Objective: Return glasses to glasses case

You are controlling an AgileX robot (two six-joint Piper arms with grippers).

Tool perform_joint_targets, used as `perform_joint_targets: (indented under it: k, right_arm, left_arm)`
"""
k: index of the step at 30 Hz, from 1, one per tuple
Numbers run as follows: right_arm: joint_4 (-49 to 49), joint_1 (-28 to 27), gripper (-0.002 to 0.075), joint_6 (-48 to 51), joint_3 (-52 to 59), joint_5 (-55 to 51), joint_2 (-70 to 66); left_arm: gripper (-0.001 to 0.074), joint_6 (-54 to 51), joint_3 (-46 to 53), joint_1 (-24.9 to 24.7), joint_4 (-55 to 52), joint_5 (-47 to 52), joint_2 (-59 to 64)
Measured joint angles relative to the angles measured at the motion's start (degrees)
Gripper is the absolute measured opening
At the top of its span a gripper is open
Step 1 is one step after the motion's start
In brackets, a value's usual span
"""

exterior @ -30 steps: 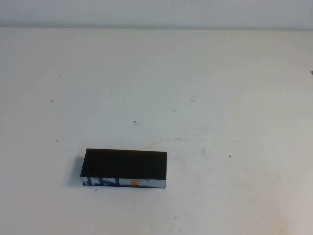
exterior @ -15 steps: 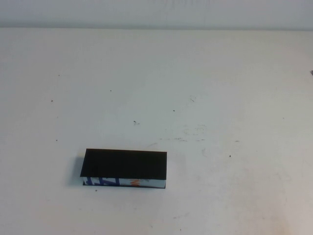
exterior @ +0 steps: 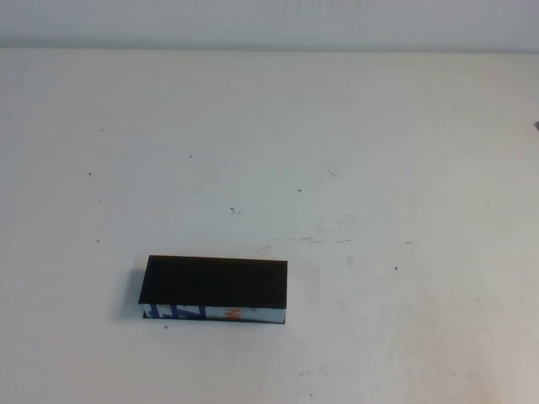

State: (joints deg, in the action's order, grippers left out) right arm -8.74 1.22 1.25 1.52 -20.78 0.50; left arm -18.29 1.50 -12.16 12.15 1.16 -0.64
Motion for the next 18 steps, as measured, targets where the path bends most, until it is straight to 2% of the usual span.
perform_joint_targets:
  k: [5,11,18]
  right_arm:
    - [0.0,0.0,-0.0013,0.0,0.0,0.0,0.0]
    - [-0.11,0.0,-0.0013,0.0,0.0,0.0,0.0]
    - [-0.11,0.0,-0.0013,0.0,0.0,0.0,0.0]
  left_arm:
    - [-0.0001,2.92,0.0,2.07,-2.69,5.72,0.0]
    - [-0.0001,3.49,0.0,4.59,-3.66,18.28,0.0]
    - [-0.0001,3.57,0.0,4.95,-3.78,19.19,0.0]
